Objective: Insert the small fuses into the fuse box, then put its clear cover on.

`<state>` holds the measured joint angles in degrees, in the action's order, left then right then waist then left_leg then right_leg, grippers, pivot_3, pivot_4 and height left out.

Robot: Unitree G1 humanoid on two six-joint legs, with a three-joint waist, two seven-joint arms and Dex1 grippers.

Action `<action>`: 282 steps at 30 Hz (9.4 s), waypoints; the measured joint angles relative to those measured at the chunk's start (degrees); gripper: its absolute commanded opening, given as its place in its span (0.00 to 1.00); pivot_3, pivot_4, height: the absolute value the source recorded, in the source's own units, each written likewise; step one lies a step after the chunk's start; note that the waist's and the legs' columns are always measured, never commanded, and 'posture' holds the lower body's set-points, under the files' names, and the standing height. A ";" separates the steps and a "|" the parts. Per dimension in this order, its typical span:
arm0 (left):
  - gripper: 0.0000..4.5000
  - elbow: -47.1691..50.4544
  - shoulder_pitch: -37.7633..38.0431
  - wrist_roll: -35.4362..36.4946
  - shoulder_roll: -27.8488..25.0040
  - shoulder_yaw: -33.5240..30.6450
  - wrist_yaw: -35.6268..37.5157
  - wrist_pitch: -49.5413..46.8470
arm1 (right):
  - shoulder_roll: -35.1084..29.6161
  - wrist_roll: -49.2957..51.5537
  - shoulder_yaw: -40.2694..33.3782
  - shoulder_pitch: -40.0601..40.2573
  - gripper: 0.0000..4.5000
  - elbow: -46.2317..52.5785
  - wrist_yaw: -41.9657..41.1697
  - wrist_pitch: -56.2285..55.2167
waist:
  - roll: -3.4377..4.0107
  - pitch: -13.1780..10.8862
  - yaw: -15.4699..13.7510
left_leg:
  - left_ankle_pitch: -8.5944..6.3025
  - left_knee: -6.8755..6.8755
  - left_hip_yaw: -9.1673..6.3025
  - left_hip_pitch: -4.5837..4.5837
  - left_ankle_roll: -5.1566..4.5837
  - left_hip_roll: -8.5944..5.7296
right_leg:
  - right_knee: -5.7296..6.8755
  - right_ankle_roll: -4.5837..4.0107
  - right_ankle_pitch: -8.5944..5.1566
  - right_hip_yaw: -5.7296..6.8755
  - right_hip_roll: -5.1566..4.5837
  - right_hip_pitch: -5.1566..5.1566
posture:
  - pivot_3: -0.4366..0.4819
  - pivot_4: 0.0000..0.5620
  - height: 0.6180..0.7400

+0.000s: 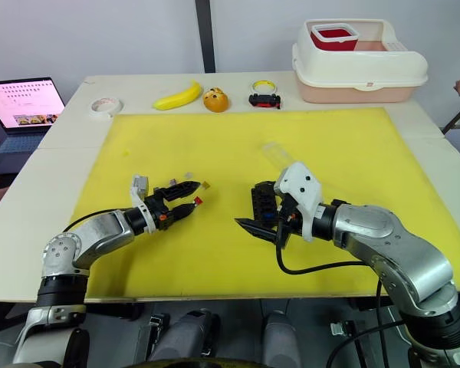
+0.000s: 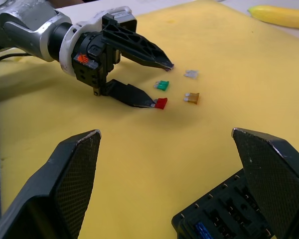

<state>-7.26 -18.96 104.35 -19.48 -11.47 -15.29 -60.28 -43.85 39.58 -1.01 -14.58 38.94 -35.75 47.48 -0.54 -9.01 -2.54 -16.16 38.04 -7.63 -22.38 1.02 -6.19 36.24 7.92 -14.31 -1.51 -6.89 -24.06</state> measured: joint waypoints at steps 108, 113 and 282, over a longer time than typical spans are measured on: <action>0.00 12.14 -13.31 7.57 4.99 3.91 1.70 9.28 | 27.73 51.84 -2.10 -11.00 0.51 -12.05 54.44 -5.14 | -0.04 -0.05 2.24 | 0.04 -0.26 -0.07 -0.13 0.06 0.10 | -0.05 -0.01 0.00 -0.02 0.13 -0.36 | 0.48 0.27 1.00; 0.00 12.12 -13.35 7.57 4.96 3.89 1.71 9.28 | 27.65 52.10 -2.36 -9.92 0.51 -11.71 54.48 -6.50 | -0.04 -0.05 2.20 | 0.04 -0.26 -0.06 -0.13 0.06 0.10 | -0.05 -0.01 0.00 -0.02 0.13 -0.35 | 0.48 0.27 1.00; 0.99 9.56 -13.53 -91.39 -11.37 26.51 85.00 47.27 | -4.93 -31.42 17.86 -21.07 0.00 -31.59 -38.70 -31.56 | -0.03 -0.53 3.13 | 0.07 -0.53 0.06 -0.14 0.05 0.16 | -0.11 -0.03 -0.01 0.11 0.08 -0.48 | 0.48 0.27 1.00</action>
<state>2.29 -32.48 12.95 -30.85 15.04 69.70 -13.01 -48.79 8.16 16.85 -35.66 7.35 -74.46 15.92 -0.57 -9.53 0.59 -16.10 37.52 -7.58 -22.52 1.08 -6.03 36.13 7.90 -14.32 -1.40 -6.82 -24.53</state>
